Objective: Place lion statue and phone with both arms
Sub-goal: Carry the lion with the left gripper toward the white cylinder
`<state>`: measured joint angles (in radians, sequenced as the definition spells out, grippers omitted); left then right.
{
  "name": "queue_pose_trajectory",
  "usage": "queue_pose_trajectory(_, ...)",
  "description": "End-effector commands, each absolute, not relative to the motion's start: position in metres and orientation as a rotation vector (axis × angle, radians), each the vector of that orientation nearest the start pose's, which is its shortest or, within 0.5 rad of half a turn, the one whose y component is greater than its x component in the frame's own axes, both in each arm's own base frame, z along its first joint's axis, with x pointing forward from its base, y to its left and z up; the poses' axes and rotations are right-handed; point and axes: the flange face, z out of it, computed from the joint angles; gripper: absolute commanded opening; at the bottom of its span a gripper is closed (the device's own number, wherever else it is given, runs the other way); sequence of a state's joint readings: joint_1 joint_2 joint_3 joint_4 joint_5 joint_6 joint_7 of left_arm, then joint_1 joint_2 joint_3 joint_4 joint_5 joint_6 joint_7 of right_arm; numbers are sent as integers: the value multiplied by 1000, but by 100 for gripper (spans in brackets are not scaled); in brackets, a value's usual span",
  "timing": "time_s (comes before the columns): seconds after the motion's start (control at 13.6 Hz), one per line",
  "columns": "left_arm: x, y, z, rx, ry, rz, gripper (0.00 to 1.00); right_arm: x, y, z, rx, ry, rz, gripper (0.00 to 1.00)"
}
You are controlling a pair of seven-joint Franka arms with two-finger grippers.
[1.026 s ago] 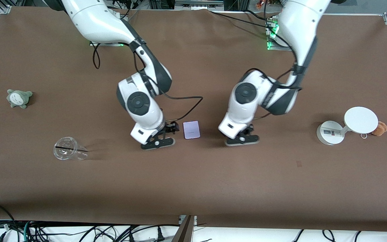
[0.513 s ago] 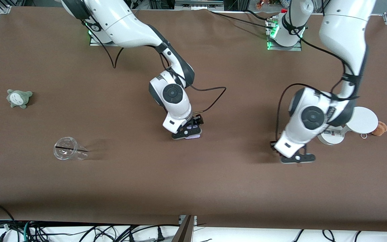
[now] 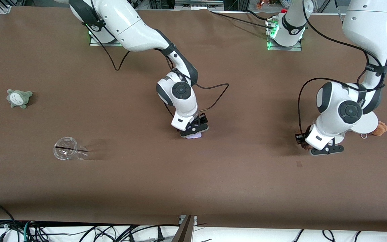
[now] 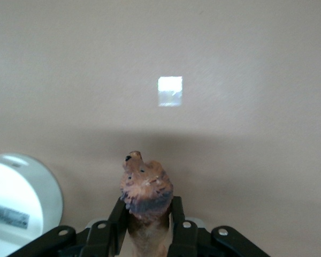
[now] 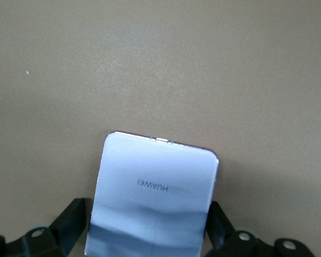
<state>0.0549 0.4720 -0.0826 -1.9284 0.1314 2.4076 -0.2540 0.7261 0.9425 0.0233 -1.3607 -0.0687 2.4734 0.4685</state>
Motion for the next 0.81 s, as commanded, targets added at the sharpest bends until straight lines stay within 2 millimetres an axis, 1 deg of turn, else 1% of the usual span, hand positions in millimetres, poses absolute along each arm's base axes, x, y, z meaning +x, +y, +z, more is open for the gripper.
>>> queue_pose_trajectory(0.0,594,5,240,-3095,-214,-78,0,557,507,166,-3025,-495,-274,100)
queue_pose_trajectory(0.07,588,6,233,-3098,-200,-90,0,558,506,166,-3023,-474,-273,100)
queue_pose_trajectory(0.22,580,25,232,-3088,-174,-101,0,558,504,164,-3025,-409,-258,98)
queue_pose_trajectory(0.29,579,35,231,-3083,-165,-103,0,557,504,159,-3030,-397,-250,88)
queue_pose_trajectory(0.44,575,47,227,-3083,-156,-129,0,558,503,160,-3029,-401,-253,63)
queue_pose_trajectory(0.51,575,48,227,-3082,-154,-136,0,562,501,164,-3026,-411,-263,52)
queue_pose_trajectory(0.59,576,48,227,-3083,-156,-139,0,575,487,169,-3031,-384,-267,49)
queue_pose_trajectory(0.73,580,47,227,-3081,-147,-160,0,591,471,189,-3029,-338,-272,49)
